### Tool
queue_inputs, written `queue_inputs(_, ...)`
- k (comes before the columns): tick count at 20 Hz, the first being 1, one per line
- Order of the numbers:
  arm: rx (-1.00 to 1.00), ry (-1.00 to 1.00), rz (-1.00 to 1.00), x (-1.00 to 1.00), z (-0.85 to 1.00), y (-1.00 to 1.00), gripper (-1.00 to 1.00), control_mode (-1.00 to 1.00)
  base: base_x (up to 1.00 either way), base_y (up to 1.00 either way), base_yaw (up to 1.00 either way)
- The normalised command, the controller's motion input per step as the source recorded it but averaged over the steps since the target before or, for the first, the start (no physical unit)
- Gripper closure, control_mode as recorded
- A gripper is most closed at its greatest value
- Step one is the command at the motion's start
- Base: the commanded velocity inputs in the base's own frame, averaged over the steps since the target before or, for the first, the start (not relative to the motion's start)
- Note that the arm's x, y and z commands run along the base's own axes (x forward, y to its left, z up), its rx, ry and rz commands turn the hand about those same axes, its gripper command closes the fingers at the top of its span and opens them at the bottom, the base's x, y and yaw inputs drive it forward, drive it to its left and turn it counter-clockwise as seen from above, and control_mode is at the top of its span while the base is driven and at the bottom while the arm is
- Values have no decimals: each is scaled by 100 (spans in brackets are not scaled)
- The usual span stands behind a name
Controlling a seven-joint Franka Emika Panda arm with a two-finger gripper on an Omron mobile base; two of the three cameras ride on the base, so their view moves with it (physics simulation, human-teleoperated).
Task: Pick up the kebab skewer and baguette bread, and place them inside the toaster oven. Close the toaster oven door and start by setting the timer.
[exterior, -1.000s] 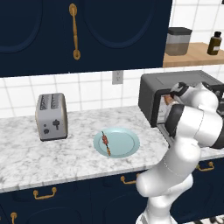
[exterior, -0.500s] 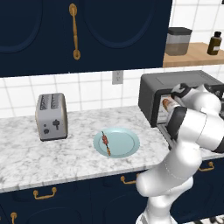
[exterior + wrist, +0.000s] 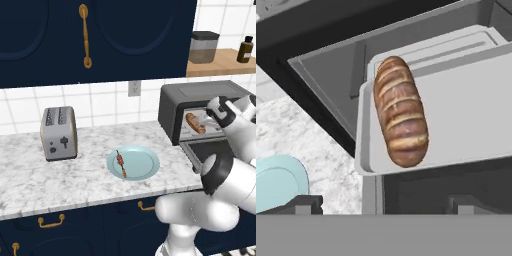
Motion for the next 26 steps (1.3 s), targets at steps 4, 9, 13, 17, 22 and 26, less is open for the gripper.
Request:
queue_inputs(4, 0, 4, -25, -100, 7, 83, -100, -100, 0, 0, 0)
queue_inputs(9, -3, 6, -9, -69, 8, 100, -100, -100, 0, 0, 0)
queue_inputs(13, -4, 7, 0, -20, 0, 100, -100, -100, 0, 0, 0)
queue_inputs(17, 0, 3, 5, -1, 0, 100, -100, -100, 0, 0, 0)
queue_inputs(22, 0, 4, 11, 0, 0, 100, -100, -100, 0, 0, 0)
queue_inputs(26, -2, 2, 13, 12, 0, 100, -100, -100, 0, 0, 0)
